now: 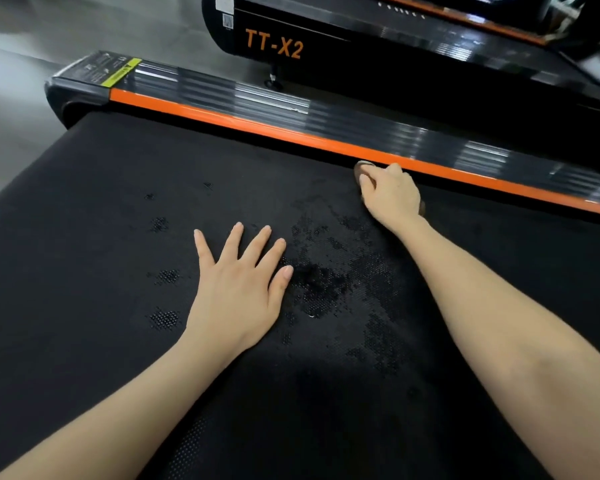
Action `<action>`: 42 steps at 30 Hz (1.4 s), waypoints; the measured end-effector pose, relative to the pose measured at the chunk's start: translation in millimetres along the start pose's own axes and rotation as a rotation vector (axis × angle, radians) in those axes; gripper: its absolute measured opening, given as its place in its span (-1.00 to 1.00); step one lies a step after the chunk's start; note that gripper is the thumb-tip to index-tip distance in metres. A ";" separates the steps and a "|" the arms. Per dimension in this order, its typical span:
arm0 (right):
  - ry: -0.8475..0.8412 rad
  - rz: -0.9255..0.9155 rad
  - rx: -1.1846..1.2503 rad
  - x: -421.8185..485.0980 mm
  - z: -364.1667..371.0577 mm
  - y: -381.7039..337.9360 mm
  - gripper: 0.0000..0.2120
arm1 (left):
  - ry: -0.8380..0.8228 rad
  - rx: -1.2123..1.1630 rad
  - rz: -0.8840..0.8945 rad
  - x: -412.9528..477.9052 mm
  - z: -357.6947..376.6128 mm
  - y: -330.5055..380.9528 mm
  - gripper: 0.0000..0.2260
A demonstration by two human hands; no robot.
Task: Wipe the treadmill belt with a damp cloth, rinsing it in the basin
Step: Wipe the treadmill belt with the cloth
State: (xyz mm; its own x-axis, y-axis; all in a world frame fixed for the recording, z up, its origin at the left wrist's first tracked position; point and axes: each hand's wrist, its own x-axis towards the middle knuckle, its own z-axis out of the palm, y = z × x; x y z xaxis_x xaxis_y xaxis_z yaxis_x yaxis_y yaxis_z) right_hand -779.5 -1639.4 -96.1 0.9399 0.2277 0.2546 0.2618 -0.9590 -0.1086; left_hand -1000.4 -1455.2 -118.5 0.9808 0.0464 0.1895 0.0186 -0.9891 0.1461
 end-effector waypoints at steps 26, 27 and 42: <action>-0.026 -0.559 0.225 -188.9 -46.0 4.2 -0.64 | 0.031 0.035 -0.014 1.1 1.9 4.8 -0.51; -0.044 -0.594 0.241 -209.1 -50.5 10.6 -0.66 | 0.031 0.036 -0.017 1.2 1.9 4.5 -0.50; 0.028 -0.427 0.187 -212.4 -47.9 -24.4 -0.67 | 0.030 0.043 -0.001 5.1 0.9 0.1 -0.43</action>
State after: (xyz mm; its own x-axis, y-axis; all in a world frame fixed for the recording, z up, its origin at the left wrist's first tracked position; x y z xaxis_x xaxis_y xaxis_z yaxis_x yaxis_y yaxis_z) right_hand -996.0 -1672.4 -101.4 0.7335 0.5887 0.3396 0.6617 -0.7327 -0.1590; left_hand -995.2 -1455.2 -118.4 0.9746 0.0513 0.2181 0.0290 -0.9941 0.1045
